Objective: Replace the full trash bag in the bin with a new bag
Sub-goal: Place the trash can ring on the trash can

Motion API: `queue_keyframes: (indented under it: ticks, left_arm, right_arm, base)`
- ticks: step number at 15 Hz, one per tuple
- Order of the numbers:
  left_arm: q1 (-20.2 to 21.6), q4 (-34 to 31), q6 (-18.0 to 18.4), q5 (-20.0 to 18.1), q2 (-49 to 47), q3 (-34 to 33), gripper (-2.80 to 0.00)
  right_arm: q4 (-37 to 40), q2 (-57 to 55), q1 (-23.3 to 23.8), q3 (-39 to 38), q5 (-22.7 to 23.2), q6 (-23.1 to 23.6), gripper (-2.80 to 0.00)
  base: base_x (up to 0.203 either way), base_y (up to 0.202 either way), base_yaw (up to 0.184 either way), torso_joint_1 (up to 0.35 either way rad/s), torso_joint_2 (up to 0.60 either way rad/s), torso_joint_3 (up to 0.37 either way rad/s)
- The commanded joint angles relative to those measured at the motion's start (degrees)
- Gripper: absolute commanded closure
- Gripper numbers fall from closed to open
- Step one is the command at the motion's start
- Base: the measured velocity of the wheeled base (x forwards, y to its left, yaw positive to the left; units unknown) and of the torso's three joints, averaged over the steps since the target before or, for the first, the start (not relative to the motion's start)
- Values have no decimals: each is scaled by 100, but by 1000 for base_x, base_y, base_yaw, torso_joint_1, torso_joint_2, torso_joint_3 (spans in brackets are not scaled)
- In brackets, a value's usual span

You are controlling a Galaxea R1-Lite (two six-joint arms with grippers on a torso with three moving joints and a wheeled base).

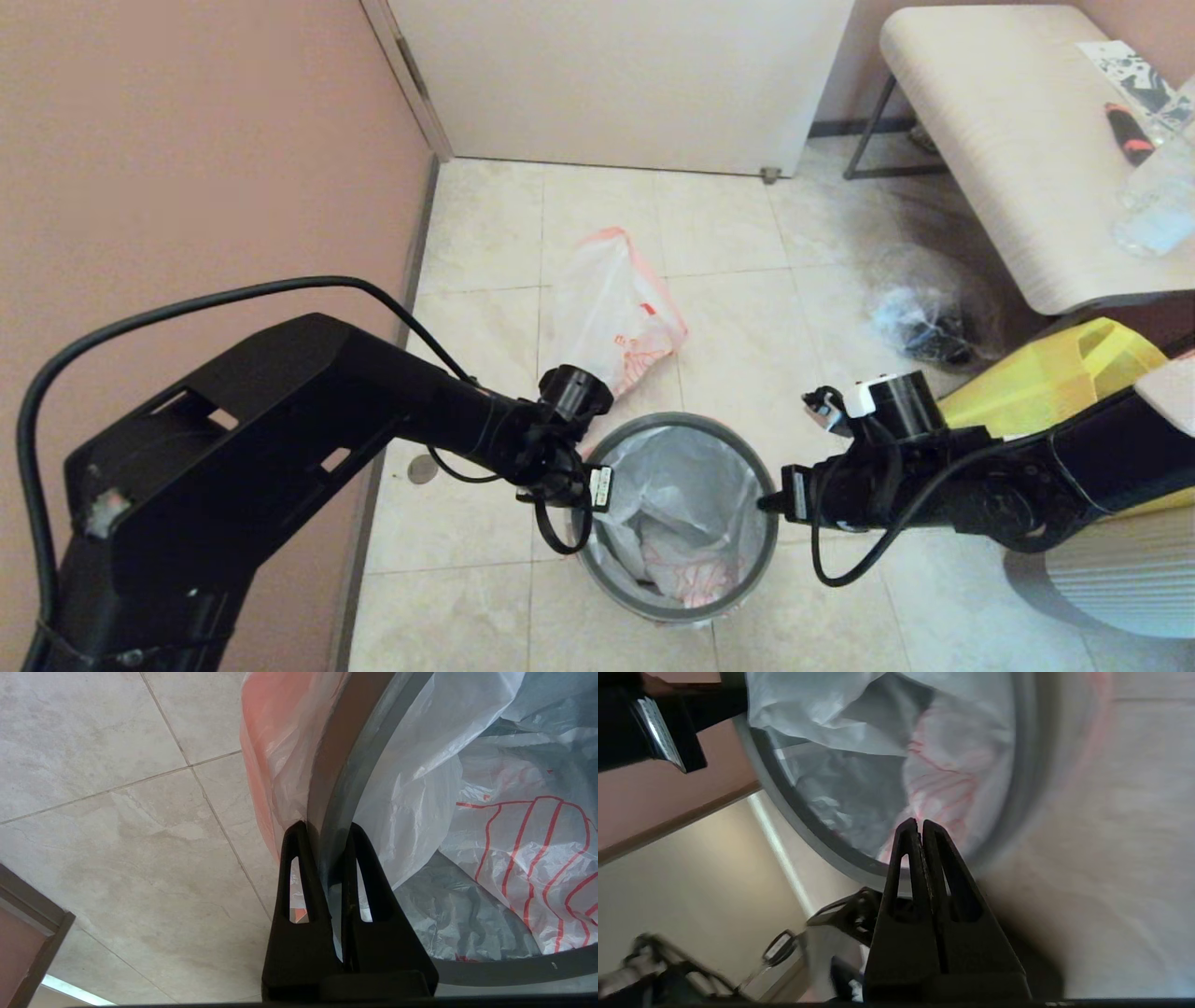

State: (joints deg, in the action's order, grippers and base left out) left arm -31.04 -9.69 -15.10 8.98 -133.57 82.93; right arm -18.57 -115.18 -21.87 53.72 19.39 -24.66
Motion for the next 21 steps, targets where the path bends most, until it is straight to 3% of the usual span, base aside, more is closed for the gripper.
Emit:
queue_keyframes:
  ticks: [1, 8, 13, 18, 19, 21]
  left_arm:
    - [1, -7, -10, 7, -20, 13, 0]
    - [45, 2, -10, -1, -47, 48, 0]
    - [89, 11, -10, -2, -46, 48, 0]
    - [157, 19, -1, 6, -46, 39, 0]
    - [168, 19, -1, 7, -37, 39, -280]
    - [191, 6, -1, 7, 46, 39, -280]
  right_arm:
    - [-15, -531, 164, 312, 353, -12, 0]
    - [89, -2075, 421, 1480, 552, 96, 0]
    - [1705, -2821, 648, 3117, 463, 836, 0]
    - [1778, -2826, 578, 3136, 451, 869, 0]
    - [1778, -2801, 562, 3120, 452, 875, 0]
    - [1784, -2693, 498, 3094, 442, 875, 0]
  base:
    - [0, 0, 0, 0, 0, 0]
    - [0, 0, 0, 0, 0, 0]
    - [0, 0, 0, 0, 0, 0]
    - [0, 0, 0, 0, 0, 0]
    - [0, 0, 0, 0, 0, 0]
    - [0, 0, 0, 0, 0, 0]
